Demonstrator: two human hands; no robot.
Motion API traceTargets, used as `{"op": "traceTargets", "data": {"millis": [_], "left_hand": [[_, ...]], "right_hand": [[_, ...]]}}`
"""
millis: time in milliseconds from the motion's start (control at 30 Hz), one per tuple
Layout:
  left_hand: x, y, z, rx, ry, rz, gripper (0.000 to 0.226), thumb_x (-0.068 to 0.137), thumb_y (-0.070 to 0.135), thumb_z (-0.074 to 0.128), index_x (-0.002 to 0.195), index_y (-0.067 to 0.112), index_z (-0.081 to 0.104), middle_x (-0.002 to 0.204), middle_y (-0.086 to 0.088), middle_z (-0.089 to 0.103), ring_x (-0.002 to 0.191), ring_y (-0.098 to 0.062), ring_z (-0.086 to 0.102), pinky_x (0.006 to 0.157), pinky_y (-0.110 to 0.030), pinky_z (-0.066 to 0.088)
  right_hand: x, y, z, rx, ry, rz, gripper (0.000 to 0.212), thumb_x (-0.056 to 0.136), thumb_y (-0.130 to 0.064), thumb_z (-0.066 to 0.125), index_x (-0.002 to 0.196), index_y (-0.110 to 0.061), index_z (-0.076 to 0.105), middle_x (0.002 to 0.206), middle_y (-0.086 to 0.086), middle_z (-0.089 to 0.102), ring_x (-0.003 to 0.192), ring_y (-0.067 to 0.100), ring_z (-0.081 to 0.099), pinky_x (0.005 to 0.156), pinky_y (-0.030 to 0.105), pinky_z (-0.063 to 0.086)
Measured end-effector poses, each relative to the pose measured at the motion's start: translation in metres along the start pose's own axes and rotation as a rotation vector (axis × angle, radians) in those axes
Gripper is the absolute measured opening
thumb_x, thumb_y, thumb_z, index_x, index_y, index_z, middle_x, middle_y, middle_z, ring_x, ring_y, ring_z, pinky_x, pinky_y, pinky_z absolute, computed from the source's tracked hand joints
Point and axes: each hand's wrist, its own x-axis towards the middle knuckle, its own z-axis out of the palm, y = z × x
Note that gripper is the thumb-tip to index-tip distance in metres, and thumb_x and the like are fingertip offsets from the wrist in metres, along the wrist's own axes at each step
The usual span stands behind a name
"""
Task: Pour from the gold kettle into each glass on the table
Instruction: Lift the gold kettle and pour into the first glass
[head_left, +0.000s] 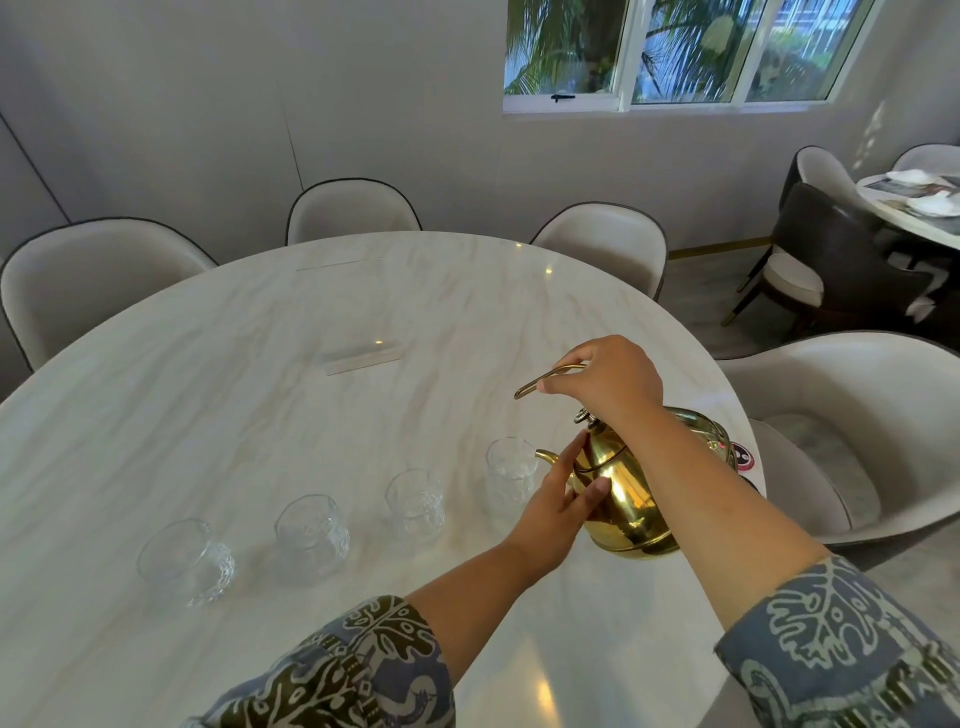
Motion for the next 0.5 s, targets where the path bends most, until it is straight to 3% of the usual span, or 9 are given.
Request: {"op": "traceTargets", "data": {"millis": [400, 500], "left_hand": [[0.0019, -0.0059, 0.0, 0.009, 0.016, 0.027, 0.056, 0.099, 0.028, 0.043, 0.148, 0.03, 0.016, 0.128, 0.014, 0.037, 0.115, -0.003, 0.042, 0.074, 0.003, 0.041], [0.0024, -0.0071, 0.0007, 0.042, 0.017, 0.024, 0.056, 0.099, 0.03, 0.043, 0.147, 0.032, 0.016, 0.129, 0.015, 0.036, 0.12, -0.007, 0.045, 0.09, -0.009, 0.039]], "right_hand": [[-0.0034, 0.002, -0.0016, 0.013, 0.01, -0.01, 0.033, 0.074, -0.042, 0.076, 0.099, -0.02, 0.074, 0.112, 0.0, 0.07, 0.095, 0.018, 0.064, 0.071, 0.026, 0.046], [-0.0052, 0.0053, -0.0015, 0.043, 0.025, -0.013, 0.032, 0.074, -0.041, 0.076, 0.097, -0.02, 0.075, 0.109, 0.0, 0.071, 0.091, 0.018, 0.064, 0.072, 0.027, 0.047]]}}
